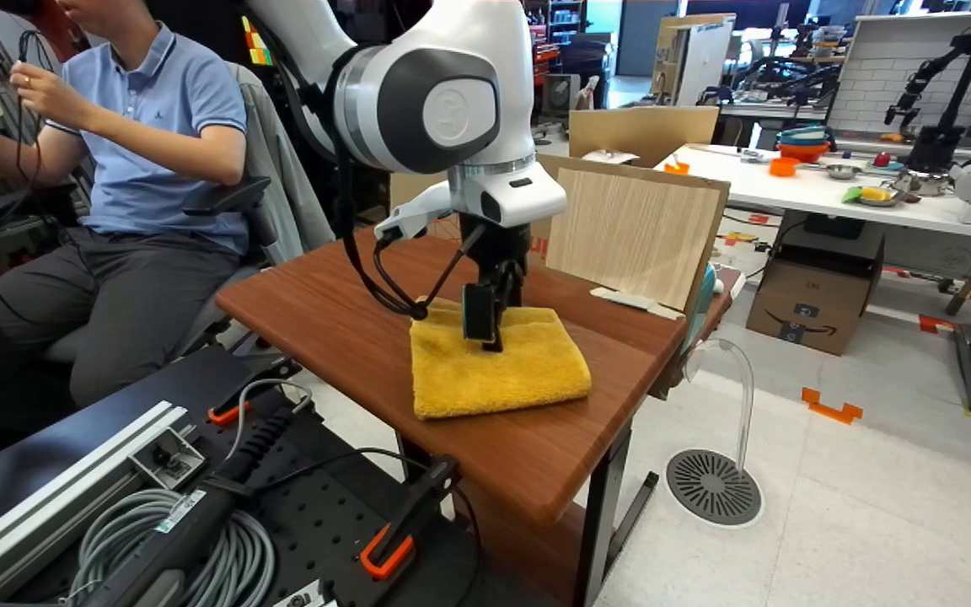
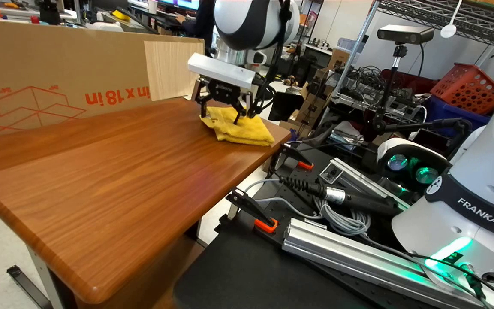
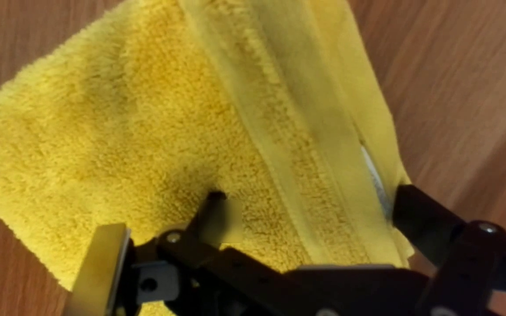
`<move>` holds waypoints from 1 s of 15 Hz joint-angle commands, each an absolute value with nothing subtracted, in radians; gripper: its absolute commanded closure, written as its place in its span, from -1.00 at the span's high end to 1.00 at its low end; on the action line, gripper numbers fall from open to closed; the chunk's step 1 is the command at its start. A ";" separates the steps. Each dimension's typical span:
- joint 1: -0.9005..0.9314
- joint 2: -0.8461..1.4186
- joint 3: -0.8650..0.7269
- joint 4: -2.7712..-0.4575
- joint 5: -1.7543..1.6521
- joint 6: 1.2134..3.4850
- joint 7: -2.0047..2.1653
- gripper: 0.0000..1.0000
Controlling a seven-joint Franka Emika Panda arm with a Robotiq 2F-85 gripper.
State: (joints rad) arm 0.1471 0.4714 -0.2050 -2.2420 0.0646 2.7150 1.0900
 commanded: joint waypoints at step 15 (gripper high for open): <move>0.521 0.481 -0.188 -2.316 -0.187 2.883 1.249 1.00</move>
State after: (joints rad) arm 0.4366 0.4691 -0.1529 -2.2923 -0.1165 2.8180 1.1817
